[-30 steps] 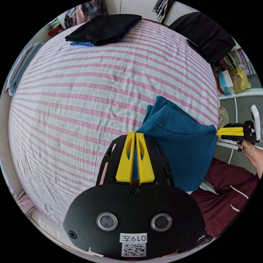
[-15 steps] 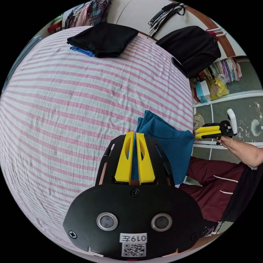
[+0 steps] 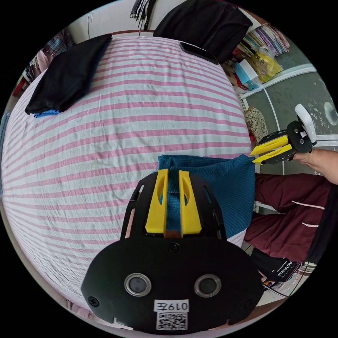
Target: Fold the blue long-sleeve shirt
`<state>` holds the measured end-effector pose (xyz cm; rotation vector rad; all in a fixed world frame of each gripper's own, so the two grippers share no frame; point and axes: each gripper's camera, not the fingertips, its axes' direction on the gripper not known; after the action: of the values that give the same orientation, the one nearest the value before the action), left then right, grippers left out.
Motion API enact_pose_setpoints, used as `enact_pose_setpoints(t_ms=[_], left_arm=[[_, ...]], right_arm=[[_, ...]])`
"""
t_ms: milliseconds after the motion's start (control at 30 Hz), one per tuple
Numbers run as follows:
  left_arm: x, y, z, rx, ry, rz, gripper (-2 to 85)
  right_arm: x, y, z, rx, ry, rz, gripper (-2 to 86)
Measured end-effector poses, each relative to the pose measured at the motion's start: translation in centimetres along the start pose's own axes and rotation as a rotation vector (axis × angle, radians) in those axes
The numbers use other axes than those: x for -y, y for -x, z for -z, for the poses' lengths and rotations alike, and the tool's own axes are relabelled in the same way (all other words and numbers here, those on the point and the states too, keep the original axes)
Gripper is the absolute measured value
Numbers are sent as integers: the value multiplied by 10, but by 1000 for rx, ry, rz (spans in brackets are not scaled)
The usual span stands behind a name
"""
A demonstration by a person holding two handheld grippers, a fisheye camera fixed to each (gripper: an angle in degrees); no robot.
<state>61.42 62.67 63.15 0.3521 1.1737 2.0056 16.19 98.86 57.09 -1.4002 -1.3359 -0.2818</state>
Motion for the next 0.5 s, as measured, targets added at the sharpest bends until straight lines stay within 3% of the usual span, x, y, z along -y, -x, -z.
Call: enact_pose_setpoints(t_ms=[133, 500], left_arm=[[6, 9, 2, -21, 49, -25, 15], [-8, 43, 9, -7, 38, 118, 6]], right_arm=[[9, -2, -5, 17, 9, -8, 3], [19, -3, -16, 19, 23, -82, 2]])
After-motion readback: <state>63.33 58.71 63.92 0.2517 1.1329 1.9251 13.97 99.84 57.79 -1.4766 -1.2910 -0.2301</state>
